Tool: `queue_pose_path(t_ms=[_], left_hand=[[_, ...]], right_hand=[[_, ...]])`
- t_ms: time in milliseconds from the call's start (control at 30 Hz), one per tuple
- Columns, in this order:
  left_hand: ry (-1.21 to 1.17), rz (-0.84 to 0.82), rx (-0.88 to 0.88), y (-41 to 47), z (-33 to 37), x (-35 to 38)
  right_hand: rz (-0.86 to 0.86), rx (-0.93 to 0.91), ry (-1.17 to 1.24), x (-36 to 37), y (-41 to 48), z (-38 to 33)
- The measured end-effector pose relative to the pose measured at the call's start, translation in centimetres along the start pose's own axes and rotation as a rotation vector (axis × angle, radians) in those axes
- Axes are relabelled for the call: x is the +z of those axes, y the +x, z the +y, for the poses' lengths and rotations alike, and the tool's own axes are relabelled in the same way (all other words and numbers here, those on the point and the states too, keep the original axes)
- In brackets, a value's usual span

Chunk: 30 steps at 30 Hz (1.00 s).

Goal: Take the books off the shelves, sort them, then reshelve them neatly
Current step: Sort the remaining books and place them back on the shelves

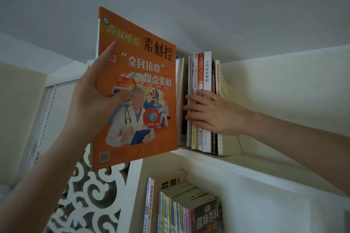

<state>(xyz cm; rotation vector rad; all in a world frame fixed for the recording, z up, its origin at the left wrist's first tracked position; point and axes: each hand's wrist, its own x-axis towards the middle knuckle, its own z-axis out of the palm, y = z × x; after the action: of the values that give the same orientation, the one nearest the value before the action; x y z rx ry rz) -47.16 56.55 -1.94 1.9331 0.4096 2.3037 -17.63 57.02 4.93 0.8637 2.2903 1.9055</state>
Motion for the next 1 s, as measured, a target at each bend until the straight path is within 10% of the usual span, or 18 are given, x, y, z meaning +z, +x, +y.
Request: queue_pose_path(t_ms=[1000], left_hand=[[-0.061, 0.022, 0.005, -0.2, 0.5, 1.3]], right_hand=[[0.042, 0.015, 0.045, -0.3, -1.2, 0.5]])
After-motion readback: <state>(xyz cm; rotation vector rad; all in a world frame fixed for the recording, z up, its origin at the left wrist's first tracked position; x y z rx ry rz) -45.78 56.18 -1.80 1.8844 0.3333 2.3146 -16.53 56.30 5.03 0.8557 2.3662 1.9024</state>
